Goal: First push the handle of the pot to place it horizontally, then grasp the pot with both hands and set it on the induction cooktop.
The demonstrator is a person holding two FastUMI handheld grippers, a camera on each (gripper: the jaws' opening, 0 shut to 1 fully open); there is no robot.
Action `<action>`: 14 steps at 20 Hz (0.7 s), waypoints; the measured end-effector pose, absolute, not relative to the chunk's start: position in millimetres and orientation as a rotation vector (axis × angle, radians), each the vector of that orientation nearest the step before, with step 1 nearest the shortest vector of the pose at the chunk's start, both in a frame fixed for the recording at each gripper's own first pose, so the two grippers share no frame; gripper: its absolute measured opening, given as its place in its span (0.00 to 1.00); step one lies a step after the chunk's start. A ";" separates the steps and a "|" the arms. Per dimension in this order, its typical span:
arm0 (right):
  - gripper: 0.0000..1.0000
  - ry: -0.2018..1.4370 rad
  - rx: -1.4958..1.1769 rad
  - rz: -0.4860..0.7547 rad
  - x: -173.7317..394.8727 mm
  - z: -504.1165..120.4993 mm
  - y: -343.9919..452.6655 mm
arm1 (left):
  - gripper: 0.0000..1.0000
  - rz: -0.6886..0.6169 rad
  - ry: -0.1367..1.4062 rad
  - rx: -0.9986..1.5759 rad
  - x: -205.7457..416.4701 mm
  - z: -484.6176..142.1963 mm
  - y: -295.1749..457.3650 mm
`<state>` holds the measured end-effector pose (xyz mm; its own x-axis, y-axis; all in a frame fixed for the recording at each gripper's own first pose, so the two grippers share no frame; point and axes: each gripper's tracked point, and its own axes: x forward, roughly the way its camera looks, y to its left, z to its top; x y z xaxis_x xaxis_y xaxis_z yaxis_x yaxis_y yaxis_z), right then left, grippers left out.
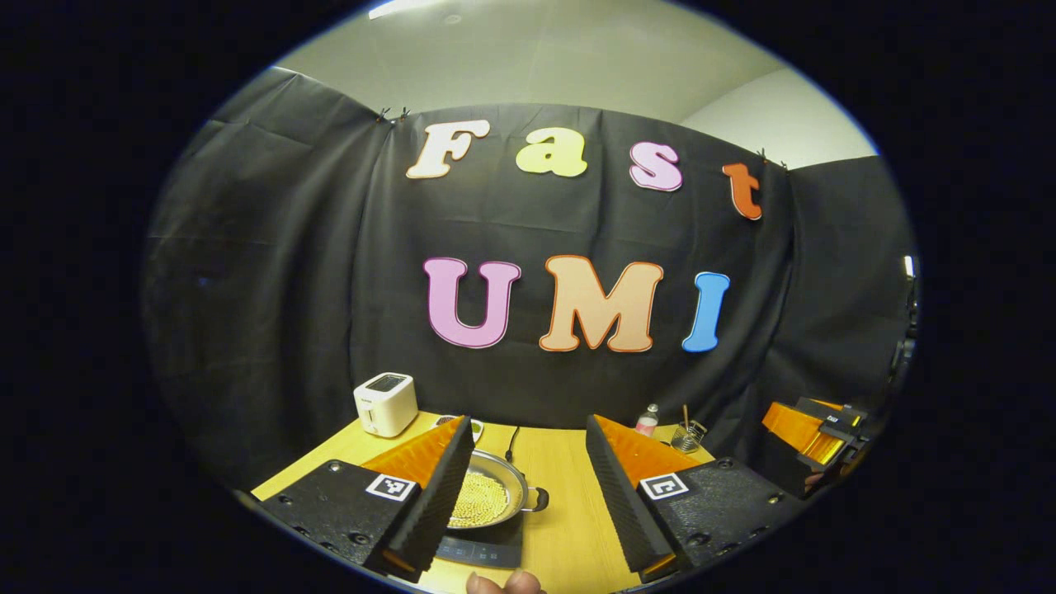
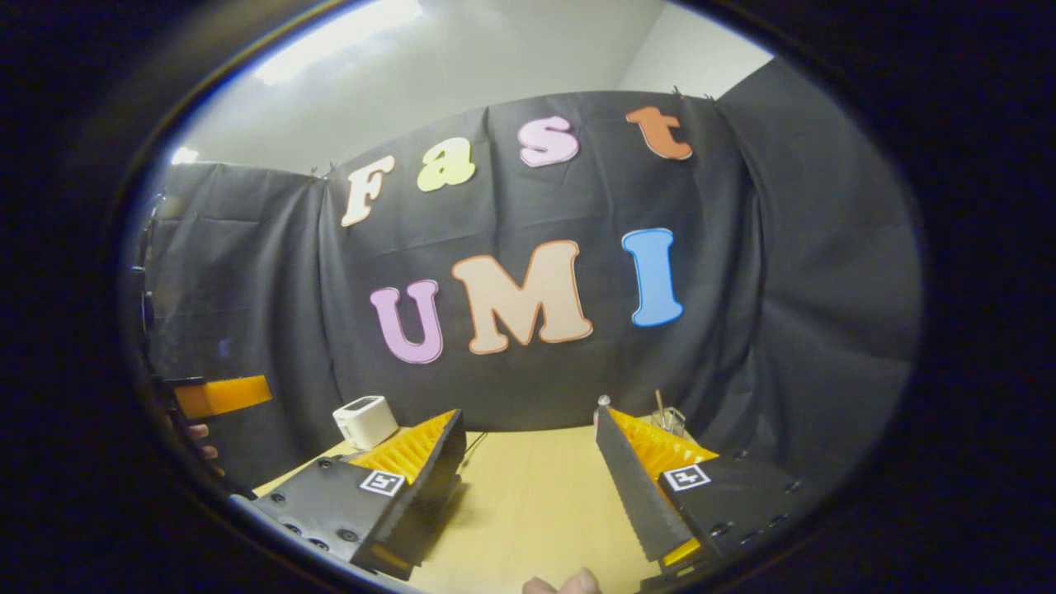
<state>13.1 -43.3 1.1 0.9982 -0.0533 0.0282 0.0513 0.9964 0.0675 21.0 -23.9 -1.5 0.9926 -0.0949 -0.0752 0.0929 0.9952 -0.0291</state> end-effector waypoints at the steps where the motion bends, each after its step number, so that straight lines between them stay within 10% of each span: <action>1: 0.97 -0.027 0.059 -0.054 4.6 -2.2 -35.8 | 0.84 -0.098 0.065 -0.005 14.6 0.2 -19.2; 14: 0.92 -0.070 -0.105 -0.051 -55.1 16.5 26.4 | 0.82 -0.156 0.047 -0.035 -50.5 0.0 -2.1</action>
